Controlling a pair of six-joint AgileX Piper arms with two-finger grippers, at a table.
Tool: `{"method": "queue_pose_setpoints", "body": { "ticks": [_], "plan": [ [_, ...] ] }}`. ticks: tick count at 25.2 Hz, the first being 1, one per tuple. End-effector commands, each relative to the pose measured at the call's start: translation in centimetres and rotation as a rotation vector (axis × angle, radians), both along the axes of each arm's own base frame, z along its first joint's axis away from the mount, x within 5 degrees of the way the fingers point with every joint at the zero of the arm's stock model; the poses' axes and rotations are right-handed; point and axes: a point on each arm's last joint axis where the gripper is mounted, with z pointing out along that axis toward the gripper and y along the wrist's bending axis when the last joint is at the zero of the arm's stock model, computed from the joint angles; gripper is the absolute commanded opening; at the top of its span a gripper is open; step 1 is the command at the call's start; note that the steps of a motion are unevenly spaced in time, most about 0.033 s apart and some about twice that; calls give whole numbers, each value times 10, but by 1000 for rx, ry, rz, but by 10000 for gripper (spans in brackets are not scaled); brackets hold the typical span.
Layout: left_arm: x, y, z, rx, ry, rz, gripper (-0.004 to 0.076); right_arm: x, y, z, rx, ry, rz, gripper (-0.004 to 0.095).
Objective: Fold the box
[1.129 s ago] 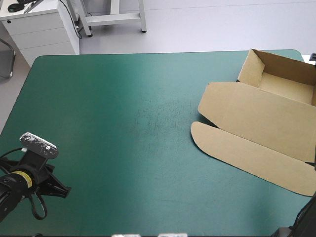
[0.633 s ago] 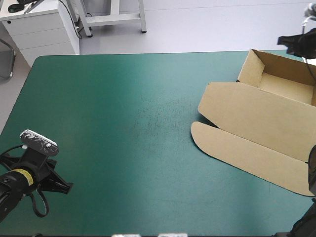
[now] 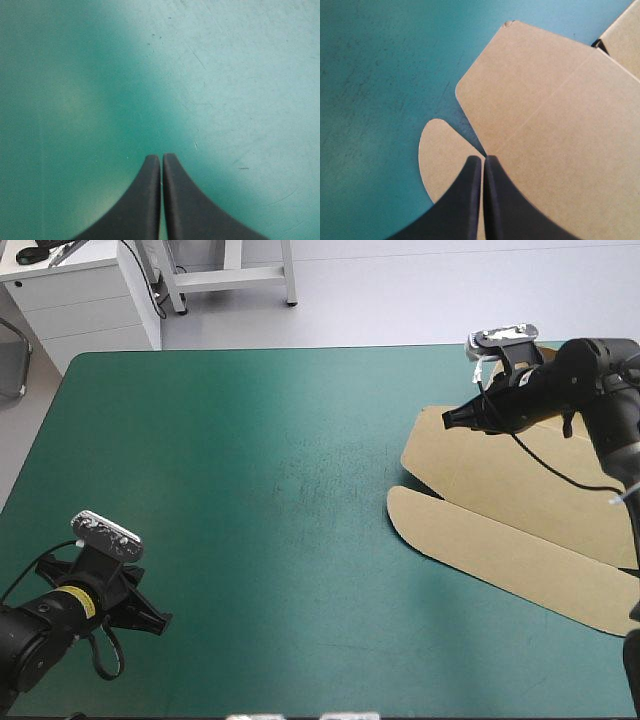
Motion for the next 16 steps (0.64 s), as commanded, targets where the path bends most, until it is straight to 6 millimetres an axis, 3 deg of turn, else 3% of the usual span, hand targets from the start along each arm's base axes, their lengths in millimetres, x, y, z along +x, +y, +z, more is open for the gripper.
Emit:
{"method": "queue_pose_setpoints", "body": {
  "ticks": [1, 3, 8, 16],
  "plan": [
    [4, -2, 4, -22, -50, -11, -8, -27, -2, 14, 32, -113, -7, -1],
    [4, -3, -1, -24, -35, -8, -8, -41, -5, 6, 21, -105, -1, -1],
    [-9, -1, -18, -73, -29, -17, -8, -105, -16, -38, 25, -118, -17, -1],
    [-29, 8, -23, -110, -113, -23, -8, -170, -25, -86, 69, -166, -42, -1]
  ]
}}
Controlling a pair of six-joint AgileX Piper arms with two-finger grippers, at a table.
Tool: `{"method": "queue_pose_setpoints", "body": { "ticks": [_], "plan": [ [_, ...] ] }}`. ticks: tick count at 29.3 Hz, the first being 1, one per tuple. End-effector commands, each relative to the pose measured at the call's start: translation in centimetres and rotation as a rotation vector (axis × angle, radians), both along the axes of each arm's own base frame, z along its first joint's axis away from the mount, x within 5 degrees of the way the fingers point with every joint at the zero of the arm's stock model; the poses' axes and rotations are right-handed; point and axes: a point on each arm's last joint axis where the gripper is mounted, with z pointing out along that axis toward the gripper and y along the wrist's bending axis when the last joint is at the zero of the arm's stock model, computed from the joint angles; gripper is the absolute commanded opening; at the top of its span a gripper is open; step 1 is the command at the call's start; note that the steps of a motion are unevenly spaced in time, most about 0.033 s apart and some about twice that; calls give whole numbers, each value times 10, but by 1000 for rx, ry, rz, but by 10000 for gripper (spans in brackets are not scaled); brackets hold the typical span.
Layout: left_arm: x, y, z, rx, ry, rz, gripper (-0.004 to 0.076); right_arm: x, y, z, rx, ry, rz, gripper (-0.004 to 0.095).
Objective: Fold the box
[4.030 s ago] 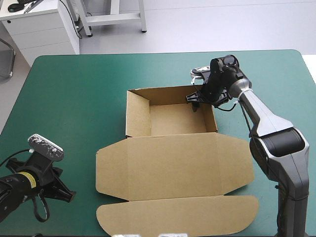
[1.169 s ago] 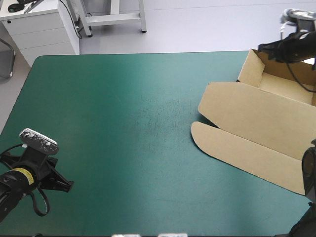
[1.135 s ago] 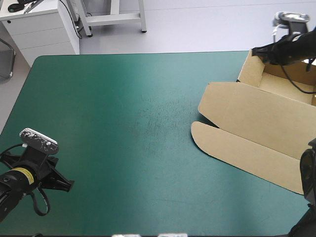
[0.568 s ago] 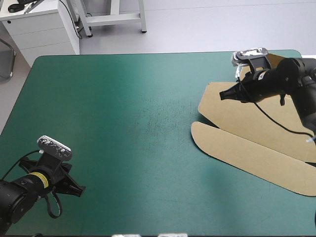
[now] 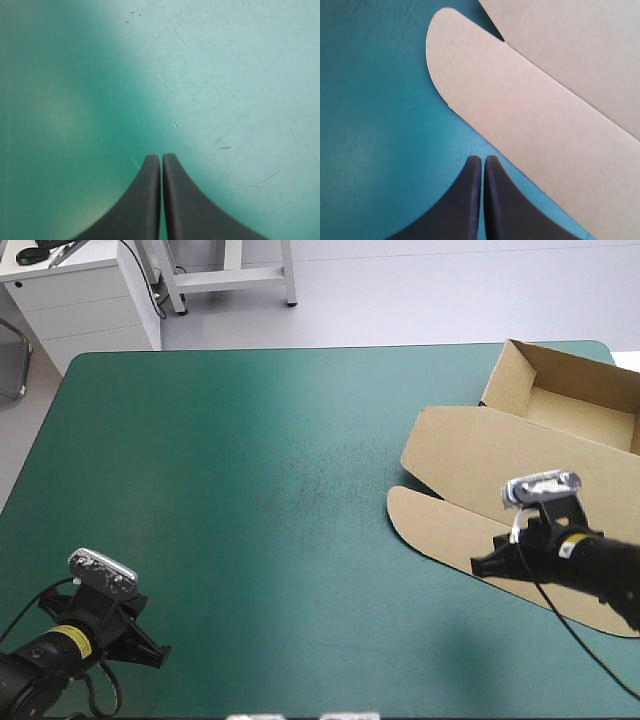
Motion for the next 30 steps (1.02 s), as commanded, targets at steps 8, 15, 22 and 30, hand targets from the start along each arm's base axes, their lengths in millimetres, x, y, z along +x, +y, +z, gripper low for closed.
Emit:
{"method": "queue_pose_setpoints", "body": {
  "ticks": [8, 15, 22, 30],
  "plan": [
    [-7, 2, -12, -30, -47, -5, -8, -58, -9, -45, 3, -97, 20, -1],
    [-7, 2, -11, -39, -56, -7, -8, -75, -12, -49, 8, -195, 17, -1],
    [-7, 2, -11, -39, -56, -7, -8, -77, -12, -56, 16, -199, 13, -1],
    [-7, 2, -11, -39, -56, -7, -8, -77, -12, -56, 17, -198, 12, -1]
  ]
}}
